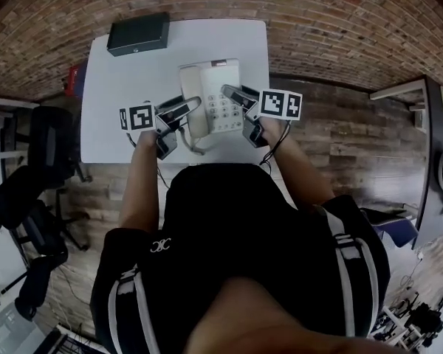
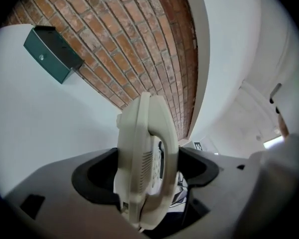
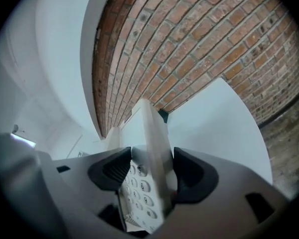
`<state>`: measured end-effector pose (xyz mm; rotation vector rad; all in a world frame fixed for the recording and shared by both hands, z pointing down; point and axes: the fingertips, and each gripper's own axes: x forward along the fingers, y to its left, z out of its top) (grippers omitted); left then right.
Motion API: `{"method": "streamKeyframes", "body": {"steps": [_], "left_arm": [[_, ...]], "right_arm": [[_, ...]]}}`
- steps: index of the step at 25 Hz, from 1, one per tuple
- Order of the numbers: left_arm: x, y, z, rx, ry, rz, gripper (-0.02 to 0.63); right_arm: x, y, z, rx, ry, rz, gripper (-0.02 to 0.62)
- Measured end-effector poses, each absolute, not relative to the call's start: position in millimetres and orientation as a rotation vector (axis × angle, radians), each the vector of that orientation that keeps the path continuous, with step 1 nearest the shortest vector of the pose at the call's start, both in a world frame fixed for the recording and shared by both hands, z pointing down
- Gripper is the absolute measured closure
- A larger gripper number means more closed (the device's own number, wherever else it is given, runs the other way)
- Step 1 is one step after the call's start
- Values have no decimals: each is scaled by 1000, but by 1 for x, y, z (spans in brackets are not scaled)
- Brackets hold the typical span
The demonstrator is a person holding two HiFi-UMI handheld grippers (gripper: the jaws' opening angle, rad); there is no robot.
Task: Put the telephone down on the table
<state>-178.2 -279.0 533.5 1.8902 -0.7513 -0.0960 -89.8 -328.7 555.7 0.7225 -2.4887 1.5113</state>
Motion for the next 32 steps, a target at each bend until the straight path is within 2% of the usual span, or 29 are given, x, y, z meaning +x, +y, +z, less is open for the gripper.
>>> {"method": "streamKeyframes", "body": {"steps": [16, 32], "left_arm": [[-178, -355, 621, 1767, -611, -27, 239], [-182, -366, 674, 1650, -592, -18, 239]], "right_arm": [[-80, -389, 645, 951, -2306, 1671, 360], [-84, -399, 697, 965, -2191, 1705, 360]]}}
